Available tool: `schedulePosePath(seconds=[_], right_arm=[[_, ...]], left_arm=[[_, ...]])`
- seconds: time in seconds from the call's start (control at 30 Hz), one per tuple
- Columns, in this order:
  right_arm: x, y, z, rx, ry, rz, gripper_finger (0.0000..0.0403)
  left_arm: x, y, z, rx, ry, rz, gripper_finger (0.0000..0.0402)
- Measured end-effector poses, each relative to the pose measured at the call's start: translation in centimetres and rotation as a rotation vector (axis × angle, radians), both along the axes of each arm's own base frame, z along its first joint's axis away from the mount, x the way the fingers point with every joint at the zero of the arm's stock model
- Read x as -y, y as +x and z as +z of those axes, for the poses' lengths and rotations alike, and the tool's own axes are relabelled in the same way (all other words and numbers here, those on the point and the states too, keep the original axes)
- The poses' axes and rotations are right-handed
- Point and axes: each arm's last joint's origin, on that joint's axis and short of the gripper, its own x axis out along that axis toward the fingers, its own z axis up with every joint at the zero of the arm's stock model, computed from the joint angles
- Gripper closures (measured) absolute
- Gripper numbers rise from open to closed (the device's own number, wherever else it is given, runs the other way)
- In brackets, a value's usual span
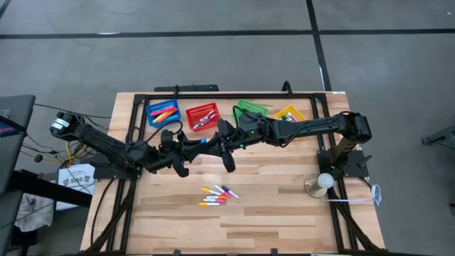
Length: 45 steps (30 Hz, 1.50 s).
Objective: Pick & Place Markers
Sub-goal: Put the small blue highlighter pen into the green bin
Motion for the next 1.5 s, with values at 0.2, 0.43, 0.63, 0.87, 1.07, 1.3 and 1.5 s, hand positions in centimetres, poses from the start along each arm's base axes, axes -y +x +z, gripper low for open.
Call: schedulePosePath(seconds=[0.2,0.43,0.63,0.87,1.07,1.3,1.5], right_arm=[[-0.1,0.0,-0.1,-0.013,0.003,0.022,0.0347],[-0.6,-0.2,-0.4,-0.051,0.006,0.057,0.0286],[-0.6,-0.2,-0.4,-0.049,0.01,0.061,0.0234],[-0.7,1.5,-2.2,-0.073,0.057,0.064,0.0222],[-1.2,3.1,-2.7,-0.085,0.066,0.077,0.0235],[-0.8,2.8,-1.8,-0.077,0.063,0.08,0.026],[-0.5,2.6,-1.5,-0.076,0.064,0.078,0.0275]], left_arm=[[0.0,0.0,-0.1,-0.004,0.0,-0.002,0.0356],[0.0,0.0,-0.2,-0.01,0.001,-0.004,0.0356],[0.0,0.0,-0.2,-0.008,0.0,0.004,0.0353],[0.0,0.1,-0.3,-0.012,0.002,0.008,0.0354],[0.0,0.0,-0.1,0.002,-0.003,-0.001,0.0355],[0.1,0.0,0.1,0.009,0.003,-0.011,0.0353],[0.2,-0.1,0.0,0.005,0.009,-0.017,0.0352]])
